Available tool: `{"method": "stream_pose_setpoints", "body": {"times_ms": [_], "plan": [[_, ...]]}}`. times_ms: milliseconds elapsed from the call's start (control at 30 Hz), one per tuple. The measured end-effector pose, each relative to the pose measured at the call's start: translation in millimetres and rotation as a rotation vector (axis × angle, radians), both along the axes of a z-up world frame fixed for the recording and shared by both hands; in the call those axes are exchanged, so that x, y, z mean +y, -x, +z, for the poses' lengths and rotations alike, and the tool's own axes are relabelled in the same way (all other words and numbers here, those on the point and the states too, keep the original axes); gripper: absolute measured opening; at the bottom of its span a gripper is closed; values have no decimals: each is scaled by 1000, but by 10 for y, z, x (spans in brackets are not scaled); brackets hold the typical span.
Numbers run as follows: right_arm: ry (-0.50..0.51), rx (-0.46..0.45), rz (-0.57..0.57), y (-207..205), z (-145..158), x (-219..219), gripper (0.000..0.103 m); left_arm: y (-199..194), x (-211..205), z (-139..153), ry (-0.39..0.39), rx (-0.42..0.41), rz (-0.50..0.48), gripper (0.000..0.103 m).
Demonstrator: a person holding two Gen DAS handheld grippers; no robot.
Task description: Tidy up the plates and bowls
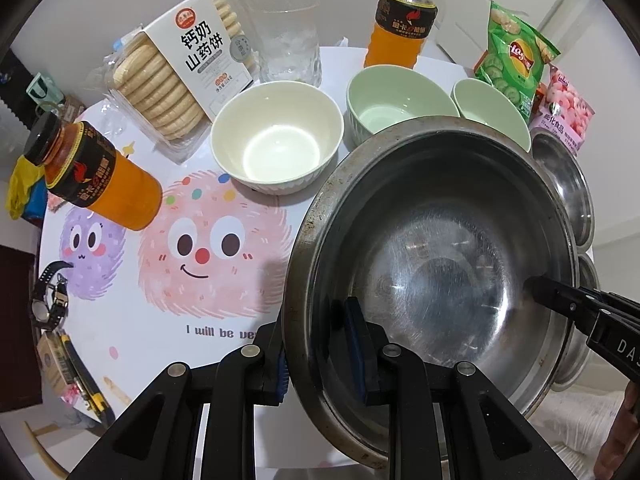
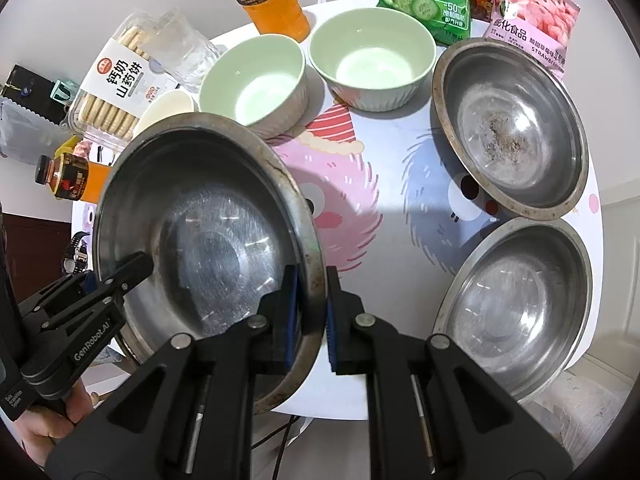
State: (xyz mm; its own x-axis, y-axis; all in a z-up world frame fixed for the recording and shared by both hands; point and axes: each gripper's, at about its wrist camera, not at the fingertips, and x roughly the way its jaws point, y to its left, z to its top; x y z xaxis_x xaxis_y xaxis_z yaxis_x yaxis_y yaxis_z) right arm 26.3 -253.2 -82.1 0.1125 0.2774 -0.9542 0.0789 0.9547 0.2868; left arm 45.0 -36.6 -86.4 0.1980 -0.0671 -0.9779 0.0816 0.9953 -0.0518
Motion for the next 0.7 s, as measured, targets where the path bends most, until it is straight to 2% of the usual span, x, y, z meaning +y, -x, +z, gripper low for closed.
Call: {"method": "stream_pose_setpoints", "body": {"times_ms": [333,700], "plan": [[-11,-15,-34,18,93,-97,14,-44,-179,105,-3,-14,-38,23],[5,-22,-157,-26,165,-760,15,-320,-983,187,-7,-35,-189,23]]}}
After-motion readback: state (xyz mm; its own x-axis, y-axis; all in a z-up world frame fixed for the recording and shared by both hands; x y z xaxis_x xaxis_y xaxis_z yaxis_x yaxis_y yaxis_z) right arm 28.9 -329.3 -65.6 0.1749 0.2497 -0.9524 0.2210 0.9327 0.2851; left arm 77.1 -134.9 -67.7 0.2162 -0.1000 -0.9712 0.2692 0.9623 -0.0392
